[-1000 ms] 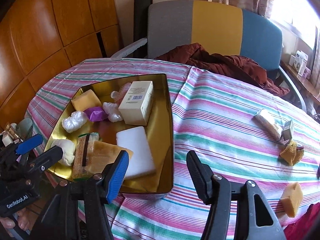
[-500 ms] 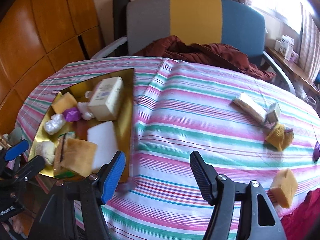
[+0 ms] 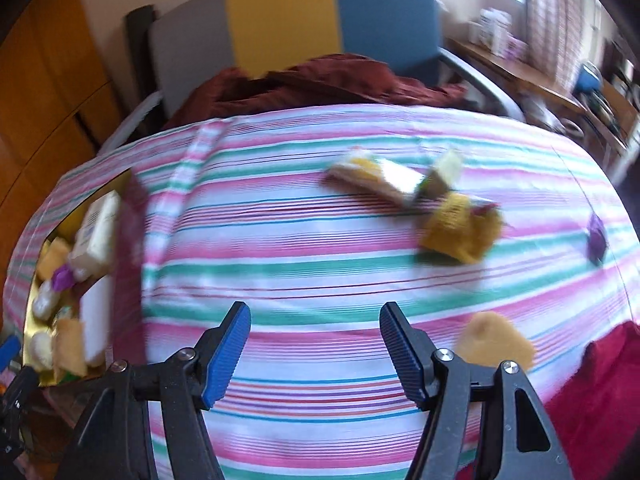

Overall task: Organize objects
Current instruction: 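Withdraw both tools from the tray toward the remaining items, then grasp the yellow knit pouch with the right tool while the left grasps the WEIDAN snack bag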

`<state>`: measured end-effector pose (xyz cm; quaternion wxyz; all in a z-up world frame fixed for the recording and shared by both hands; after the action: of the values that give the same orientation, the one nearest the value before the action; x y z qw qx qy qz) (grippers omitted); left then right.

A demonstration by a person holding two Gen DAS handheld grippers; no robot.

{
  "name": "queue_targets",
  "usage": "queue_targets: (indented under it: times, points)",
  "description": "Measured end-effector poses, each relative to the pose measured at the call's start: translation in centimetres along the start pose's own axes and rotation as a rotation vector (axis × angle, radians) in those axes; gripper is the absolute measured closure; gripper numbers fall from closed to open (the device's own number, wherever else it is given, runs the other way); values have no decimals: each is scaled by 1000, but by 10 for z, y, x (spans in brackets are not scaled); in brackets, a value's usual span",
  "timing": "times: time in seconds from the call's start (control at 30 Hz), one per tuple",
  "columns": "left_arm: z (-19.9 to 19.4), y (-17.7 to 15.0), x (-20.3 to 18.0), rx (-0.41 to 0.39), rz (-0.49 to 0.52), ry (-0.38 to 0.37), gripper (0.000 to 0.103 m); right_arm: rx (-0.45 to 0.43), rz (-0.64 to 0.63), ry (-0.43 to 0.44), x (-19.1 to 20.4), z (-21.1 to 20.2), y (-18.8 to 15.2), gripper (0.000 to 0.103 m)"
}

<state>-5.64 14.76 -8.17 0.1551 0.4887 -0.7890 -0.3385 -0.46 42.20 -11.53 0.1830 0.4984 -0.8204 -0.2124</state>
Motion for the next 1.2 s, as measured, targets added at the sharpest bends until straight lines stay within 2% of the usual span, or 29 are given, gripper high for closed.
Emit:
queue_targets:
  times: [0.2, 0.4, 0.7, 0.83, 1.0, 1.03, 1.07, 1.13, 1.17, 1.2]
  points:
    - [10, 6, -20, 16, 30, -30, 21, 1, 114, -70, -67, -5, 14, 35]
    - [20, 14, -44, 25, 78, -61, 21, 10, 183, -107, -110, -1, 26, 35]
    - [34, 21, -75, 48, 131, -98, 21, 40, 150, -110, -128, 27, 46, 35]
    - [42, 23, -86, 64, 154, -105, 21, 43, 126, -111, -130, 46, 58, 31]
    - [52, 35, -103, 75, 163, -123, 21, 93, 110, -104, -135, 73, 57, 31]
    - [55, 39, -108, 78, 162, -130, 21, 115, 112, -78, -135, 78, 54, 33]
    - [57, 41, -111, 81, 161, -138, 21, 126, 109, -58, -133, 80, 52, 46]
    - [66, 50, -121, 92, 158, -152, 21, 123, 85, -62, -130, 76, 53, 59]
    - [72, 54, -127, 100, 154, -158, 21, 112, 63, -81, -129, 70, 53, 64]
    - [76, 57, -131, 106, 153, -164, 21, 108, 60, -81, -128, 67, 53, 64]
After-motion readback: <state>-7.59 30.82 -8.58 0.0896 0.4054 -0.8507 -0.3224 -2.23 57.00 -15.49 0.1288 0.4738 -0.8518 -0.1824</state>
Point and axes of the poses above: each gripper's, at about its wrist camera, not at the fingertips, and z roughly the way its jaws point, x to its left, y to its top, the point moved 8 cm from there along z, roughly the way its jaws point, and after that the axes turned 2 degrees about -z, right-handed, at the moved point
